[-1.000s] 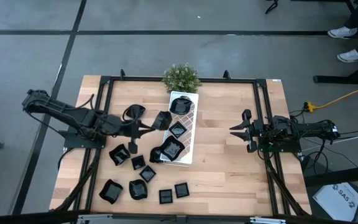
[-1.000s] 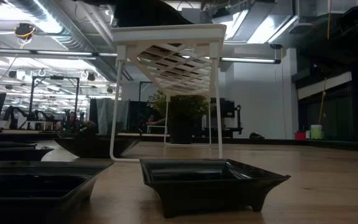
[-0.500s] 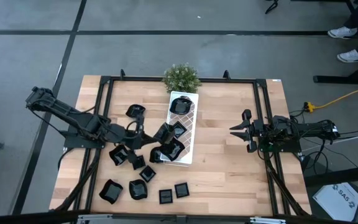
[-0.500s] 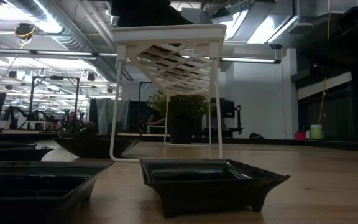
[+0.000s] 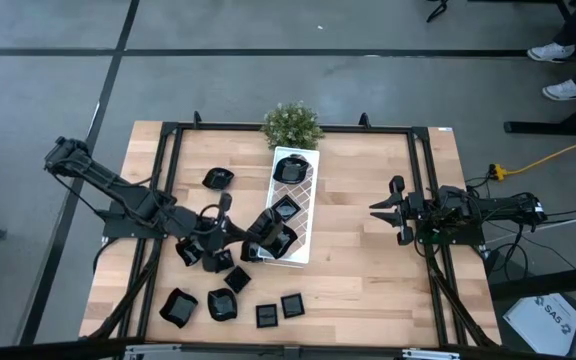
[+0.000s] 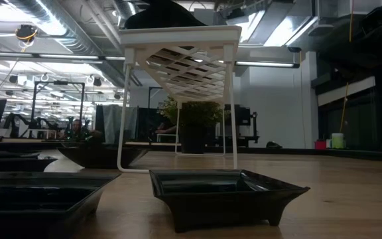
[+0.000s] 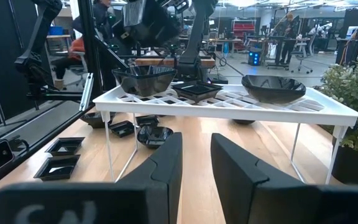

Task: Pick & Place Mini shaped plates
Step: Stack the top distorted square plate on top of the distorted square plate on the shelf

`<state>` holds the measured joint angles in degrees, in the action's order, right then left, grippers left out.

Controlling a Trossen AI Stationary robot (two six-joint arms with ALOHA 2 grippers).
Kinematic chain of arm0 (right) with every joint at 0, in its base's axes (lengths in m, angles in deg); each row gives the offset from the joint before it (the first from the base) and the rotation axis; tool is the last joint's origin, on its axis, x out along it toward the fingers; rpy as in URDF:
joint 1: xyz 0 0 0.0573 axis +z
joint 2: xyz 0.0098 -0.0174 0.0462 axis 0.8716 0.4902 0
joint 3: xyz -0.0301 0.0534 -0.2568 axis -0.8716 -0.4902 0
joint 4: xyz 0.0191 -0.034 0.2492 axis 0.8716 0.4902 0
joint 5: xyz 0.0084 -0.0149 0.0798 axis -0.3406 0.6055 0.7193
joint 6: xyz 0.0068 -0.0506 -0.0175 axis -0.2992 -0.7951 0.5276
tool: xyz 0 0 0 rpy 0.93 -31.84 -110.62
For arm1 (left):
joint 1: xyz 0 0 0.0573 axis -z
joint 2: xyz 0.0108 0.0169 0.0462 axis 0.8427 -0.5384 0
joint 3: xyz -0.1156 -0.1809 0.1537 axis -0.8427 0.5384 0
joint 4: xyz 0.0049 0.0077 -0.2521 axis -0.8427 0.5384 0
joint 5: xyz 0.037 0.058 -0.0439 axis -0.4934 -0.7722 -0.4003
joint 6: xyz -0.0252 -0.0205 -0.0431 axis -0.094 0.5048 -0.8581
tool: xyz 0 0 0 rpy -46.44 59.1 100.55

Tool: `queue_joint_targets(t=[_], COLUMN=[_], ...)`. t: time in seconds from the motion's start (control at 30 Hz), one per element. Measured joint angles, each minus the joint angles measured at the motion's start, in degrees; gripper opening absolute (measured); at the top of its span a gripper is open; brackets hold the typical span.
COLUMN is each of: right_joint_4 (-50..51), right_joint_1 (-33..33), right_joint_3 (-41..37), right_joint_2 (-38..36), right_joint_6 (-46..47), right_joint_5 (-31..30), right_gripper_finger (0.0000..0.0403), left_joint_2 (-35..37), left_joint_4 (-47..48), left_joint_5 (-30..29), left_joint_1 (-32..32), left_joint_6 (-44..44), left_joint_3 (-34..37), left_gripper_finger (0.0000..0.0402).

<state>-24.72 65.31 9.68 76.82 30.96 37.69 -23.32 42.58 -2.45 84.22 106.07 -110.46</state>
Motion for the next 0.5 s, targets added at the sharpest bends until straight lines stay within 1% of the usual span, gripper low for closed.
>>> queue_joint_targets(t=[0.5], right_joint_4=[0.00], right_joint_1=[0.00], right_joint_3=[0.00], right_joint_2=[0.00], right_joint_6=[-0.02], right_joint_5=[0.00], right_gripper_finger=[0.0085], left_joint_2=[-0.55], left_joint_4=[-3.30], left_joint_5=[0.06], left_joint_1=[2.09], left_joint_6=[0.90], left_joint_3=[-0.02], left_gripper_finger=[0.0002])
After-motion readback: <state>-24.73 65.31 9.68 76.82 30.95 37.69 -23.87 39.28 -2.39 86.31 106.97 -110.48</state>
